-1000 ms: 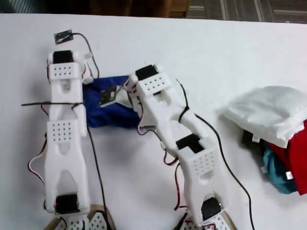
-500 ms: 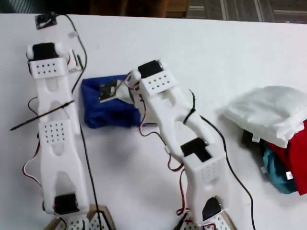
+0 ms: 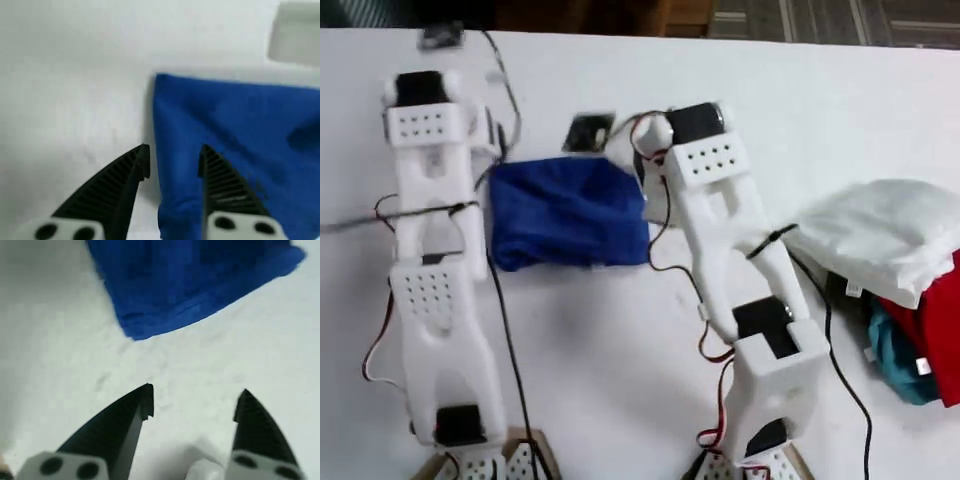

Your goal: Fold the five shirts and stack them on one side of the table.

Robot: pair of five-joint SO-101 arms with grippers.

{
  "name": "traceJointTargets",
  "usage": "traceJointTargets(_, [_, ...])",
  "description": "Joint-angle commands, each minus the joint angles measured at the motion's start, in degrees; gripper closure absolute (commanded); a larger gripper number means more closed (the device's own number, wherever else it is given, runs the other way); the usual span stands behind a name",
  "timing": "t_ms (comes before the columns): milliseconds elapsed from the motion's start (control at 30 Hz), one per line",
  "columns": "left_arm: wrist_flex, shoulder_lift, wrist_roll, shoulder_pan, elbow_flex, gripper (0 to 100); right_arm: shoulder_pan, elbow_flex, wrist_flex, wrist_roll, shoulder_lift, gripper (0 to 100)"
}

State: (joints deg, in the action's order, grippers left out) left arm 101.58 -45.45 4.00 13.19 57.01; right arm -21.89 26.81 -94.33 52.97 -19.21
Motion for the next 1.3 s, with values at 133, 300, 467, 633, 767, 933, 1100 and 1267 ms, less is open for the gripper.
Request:
traceJointTargets(133, [0.7,13.3,-0.7,-1.4,-25.5,95,-0.7,16.3,12.4,-23.9,-12.1,98.9])
traceJointTargets(300, [0.7,13.7,7.2,-0.9,-29.1,96,-2.9,31.6,15.3,-32.9,-24.7,98.1])
traceJointTargets(467, [-0.5,13.7,10.1,-1.2,-31.1,96,-4.3,45.7,15.0,-37.8,-36.6,98.1])
traceJointTargets(633, [-0.6,13.7,11.3,-1.4,-31.0,96,-4.7,52.9,15.0,-37.9,-45.1,98.1])
traceJointTargets(767, [-0.6,13.7,11.3,-1.4,-31.1,96,-3.0,53.4,14.7,-38.1,-47.8,98.1])
traceJointTargets(933, [-1.1,13.7,11.3,-1.1,-31.3,96,0.1,53.6,13.0,-43.7,-46.4,98.1])
traceJointTargets(1100, [-1.7,13.7,11.3,-1.3,-31.0,96,1.2,53.7,13.4,-43.8,-45.4,98.1])
traceJointTargets(1267, [-0.7,14.2,11.3,-1.4,-28.0,96,0.7,57.1,10.9,-43.8,-41.3,98.1])
